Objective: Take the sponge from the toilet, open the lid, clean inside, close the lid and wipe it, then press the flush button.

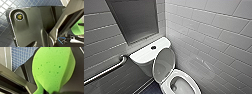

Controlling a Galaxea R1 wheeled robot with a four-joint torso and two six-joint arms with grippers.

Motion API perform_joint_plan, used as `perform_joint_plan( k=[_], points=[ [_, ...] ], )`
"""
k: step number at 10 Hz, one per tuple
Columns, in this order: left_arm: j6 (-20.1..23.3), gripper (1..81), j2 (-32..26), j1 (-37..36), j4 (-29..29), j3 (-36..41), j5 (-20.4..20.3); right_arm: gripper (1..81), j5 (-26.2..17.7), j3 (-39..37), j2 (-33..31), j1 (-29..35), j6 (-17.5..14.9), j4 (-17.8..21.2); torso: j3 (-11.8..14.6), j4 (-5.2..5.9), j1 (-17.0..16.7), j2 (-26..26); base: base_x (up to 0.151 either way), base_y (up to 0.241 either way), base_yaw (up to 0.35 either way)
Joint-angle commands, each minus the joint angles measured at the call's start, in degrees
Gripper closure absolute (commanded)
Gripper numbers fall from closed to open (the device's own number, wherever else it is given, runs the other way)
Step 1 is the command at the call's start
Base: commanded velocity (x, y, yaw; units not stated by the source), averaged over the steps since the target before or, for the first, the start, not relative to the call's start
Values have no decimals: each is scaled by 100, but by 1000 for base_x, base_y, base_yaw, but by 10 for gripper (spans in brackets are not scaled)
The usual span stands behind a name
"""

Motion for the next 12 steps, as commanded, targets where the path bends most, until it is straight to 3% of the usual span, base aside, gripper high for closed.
perform_joint_plan(
  k=[1, 3, 6, 9, 10, 12],
  points=[
    [2025, 10, 300, -221, -1907, 31, 861, 811, -324, 180, -180, 43, -6, -143, 0, 0, 0, 0, 0, 0, 0],
    [3156, 10, 668, -221, -2916, -591, 818, 811, -332, 512, -416, 209, -6, -134, 0, 0, 0, 0, 0, 0, 0],
    [4256, 10, 1293, -203, -3928, -1708, 800, 811, -359, 1620, -1242, 473, 30, -143, 0, 0, 0, 0, 0, 0, 0],
    [5717, 10, 1364, -168, -5485, -2096, 290, 811, -341, 2227, -1858, 675, 38, -125, 0, 0, 0, 0, 0, 0, 0],
    [5787, 10, 1373, -98, -5687, -2245, -42, 811, -332, 2454, -2120, 781, 56, -100, 0, 0, 0, 0, 0, 0, 0],
    [5779, 10, 1372, -80, -5722, -2263, -132, 811, -324, 2798, -2586, 956, 48, -125, 0, 0, 0, 0, 0, 0, 0]
  ],
)
